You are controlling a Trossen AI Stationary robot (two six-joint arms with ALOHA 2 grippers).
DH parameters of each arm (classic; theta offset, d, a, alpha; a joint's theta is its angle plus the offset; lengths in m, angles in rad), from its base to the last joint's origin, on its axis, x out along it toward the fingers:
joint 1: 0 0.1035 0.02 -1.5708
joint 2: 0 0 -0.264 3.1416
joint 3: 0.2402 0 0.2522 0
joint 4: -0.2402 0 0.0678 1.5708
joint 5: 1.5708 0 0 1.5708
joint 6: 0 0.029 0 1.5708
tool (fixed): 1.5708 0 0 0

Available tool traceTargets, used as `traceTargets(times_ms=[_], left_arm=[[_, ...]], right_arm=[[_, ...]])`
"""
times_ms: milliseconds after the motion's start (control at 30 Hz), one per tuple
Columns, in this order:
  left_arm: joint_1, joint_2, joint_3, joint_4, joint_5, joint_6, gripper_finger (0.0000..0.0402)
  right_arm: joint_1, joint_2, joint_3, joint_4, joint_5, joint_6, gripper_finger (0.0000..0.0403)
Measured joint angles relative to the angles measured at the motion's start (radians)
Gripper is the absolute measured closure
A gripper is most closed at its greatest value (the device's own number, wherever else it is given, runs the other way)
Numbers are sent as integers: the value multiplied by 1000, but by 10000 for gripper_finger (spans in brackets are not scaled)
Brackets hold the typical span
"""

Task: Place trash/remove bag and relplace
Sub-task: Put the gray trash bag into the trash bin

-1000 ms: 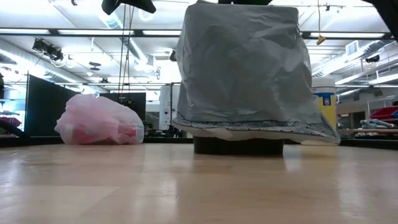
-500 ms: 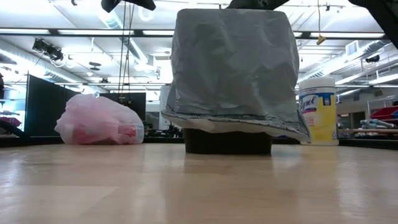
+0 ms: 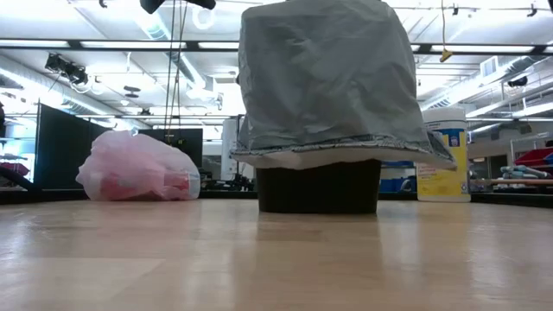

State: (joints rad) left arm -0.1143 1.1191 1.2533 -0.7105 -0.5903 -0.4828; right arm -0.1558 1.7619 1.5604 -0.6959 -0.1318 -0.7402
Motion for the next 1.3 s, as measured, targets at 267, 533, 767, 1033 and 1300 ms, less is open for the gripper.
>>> traceTargets(times_ms=[267, 533, 767, 1033, 1300], left_arm=[[0, 8, -1, -2, 8, 0, 398], [-19, 37, -1, 4, 7, 2, 398], [-49, 67, -1, -31, 4, -19, 398], [-52, 82, -2, -44, -1, -20, 398], [-51, 86, -1, -35, -20, -24, 398]], right_arm=[[-30, -31, 0, 143, 19, 191, 323], [-22, 5, -98, 399, 206, 269, 311], [-10, -1, -166, 396, 259, 266, 328], [38, -10, -193, 417, 359, 287, 344], [46, -90, -196, 438, 436, 288, 308]])
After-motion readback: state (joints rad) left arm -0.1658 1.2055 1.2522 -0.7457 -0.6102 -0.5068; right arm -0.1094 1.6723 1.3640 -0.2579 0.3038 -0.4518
